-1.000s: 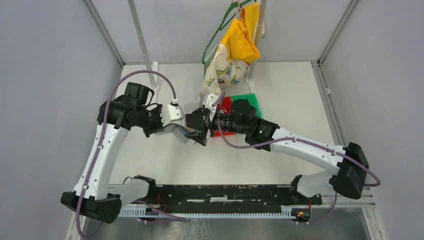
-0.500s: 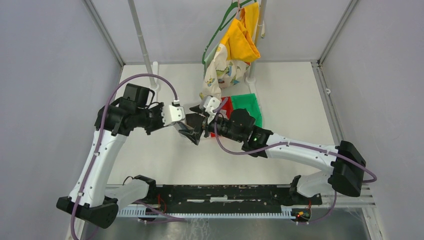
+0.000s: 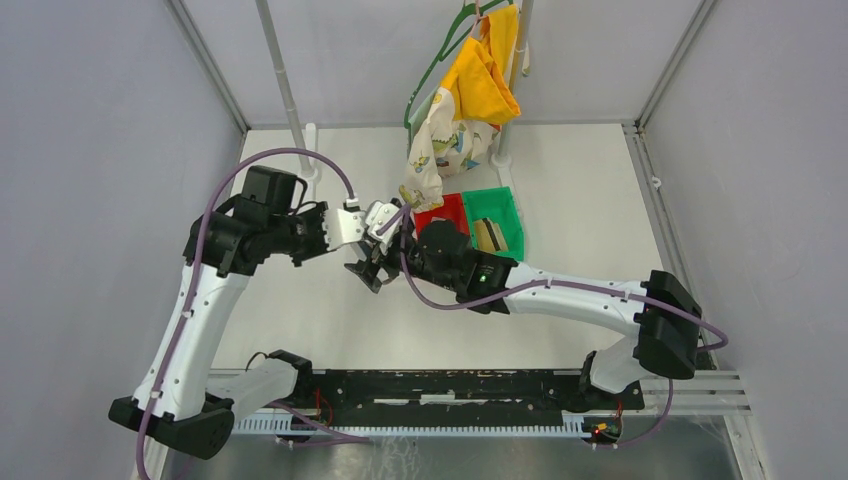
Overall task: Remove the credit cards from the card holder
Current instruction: Remove the credit card from the card holder.
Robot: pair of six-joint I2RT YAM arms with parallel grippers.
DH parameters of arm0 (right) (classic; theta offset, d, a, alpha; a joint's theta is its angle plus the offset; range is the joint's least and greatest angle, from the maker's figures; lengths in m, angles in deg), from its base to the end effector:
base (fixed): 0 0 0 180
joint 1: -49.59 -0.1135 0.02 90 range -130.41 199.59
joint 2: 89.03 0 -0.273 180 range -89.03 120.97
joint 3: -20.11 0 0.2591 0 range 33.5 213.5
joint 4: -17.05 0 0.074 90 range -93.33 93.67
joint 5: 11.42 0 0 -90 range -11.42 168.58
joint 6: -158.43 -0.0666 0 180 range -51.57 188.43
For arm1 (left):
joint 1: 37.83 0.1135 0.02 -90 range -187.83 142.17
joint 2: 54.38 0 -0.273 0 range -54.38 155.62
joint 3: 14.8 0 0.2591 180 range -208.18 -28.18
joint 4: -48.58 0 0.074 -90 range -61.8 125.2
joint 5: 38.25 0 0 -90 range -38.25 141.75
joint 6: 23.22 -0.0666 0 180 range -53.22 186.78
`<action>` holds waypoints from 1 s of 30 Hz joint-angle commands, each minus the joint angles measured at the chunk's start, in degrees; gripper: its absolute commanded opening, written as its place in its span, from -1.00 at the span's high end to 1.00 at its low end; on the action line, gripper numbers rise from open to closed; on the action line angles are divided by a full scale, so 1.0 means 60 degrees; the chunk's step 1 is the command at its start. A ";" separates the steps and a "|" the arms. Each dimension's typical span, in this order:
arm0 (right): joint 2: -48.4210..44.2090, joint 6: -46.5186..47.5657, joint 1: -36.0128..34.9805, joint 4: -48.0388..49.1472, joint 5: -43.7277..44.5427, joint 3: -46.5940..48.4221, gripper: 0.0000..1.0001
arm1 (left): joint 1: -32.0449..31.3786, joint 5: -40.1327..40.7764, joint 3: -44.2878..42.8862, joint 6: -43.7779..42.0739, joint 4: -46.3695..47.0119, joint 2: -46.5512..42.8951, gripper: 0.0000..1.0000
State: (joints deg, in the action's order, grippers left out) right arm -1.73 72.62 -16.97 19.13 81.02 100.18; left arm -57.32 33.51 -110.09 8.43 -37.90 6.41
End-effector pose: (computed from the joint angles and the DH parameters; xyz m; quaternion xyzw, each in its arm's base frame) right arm 0.1634 0.3697 0.3410 -0.4155 0.6101 0.3358 0.5851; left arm 0.1673 -0.0813 0.3904 0.6266 0.6939 -0.0343 0.3532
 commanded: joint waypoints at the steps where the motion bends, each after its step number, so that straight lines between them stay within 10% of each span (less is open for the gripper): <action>1: -0.0188 0.0477 -0.0066 0.0105 0.1483 0.0100 -0.96 | -0.0047 -0.0669 -0.0518 -0.0082 0.0419 -0.0318 0.96; 23: -0.0918 0.1373 0.0175 0.0467 0.0718 -0.0576 -0.28 | -0.0044 -0.1979 -0.0624 -0.0273 0.0716 -0.0917 0.96; 30: -0.0658 0.1675 0.0172 0.0134 -0.0084 0.0337 -0.36 | -0.0046 -0.2131 -0.0498 -0.0442 0.0479 -0.0939 0.96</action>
State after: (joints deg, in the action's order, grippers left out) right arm -6.25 81.08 -16.27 18.67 83.86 97.14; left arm -57.29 25.80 -111.60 7.36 -37.16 1.78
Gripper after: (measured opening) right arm 0.681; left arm 0.147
